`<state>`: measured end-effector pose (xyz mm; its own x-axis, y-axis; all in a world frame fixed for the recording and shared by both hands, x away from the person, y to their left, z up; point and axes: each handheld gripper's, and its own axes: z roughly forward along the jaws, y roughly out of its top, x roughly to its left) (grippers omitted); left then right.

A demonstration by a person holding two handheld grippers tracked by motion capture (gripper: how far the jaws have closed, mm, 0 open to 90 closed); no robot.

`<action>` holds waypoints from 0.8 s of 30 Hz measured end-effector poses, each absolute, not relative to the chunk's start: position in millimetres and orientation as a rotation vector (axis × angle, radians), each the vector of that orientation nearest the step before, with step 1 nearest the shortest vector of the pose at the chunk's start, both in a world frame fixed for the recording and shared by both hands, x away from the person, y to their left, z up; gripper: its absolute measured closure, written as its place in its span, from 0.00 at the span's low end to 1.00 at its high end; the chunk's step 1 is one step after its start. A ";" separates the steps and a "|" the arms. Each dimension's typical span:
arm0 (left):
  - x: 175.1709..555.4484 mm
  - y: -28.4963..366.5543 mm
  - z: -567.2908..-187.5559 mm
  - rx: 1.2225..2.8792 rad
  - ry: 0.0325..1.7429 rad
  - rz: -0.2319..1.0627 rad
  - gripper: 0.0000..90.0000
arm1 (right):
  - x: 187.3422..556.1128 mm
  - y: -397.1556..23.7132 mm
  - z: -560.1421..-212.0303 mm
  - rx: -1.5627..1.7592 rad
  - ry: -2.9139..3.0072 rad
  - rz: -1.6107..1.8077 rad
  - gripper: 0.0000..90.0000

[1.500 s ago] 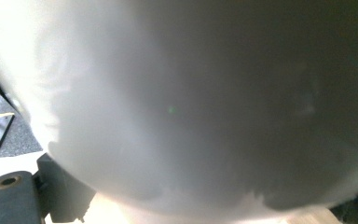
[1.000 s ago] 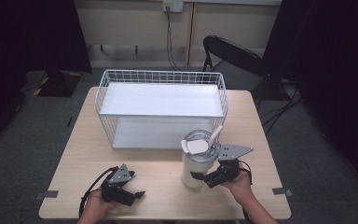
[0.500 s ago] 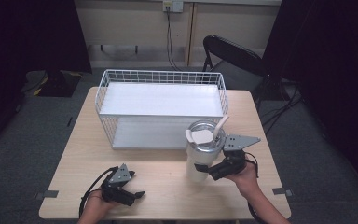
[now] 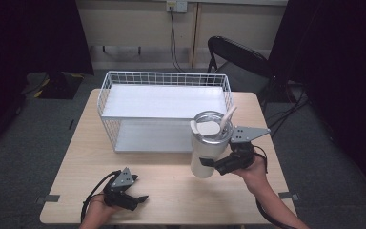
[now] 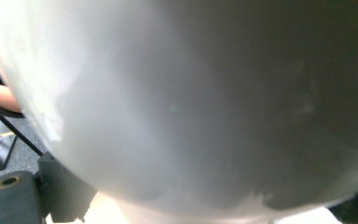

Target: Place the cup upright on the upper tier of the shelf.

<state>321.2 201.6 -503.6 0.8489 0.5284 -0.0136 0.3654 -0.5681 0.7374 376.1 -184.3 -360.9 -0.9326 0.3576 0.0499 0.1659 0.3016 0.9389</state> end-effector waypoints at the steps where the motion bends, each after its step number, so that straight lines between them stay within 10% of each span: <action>1: 321.2 201.6 -503.6 2.236 0.646 0.267 0.16 | 376.7 -184.2 -358.4 0.484 2.395 1.692 0.10; 24: 321.2 201.5 -503.7 2.235 0.646 0.265 0.16 | 391.2 -189.9 -302.9 0.518 2.382 1.678 0.10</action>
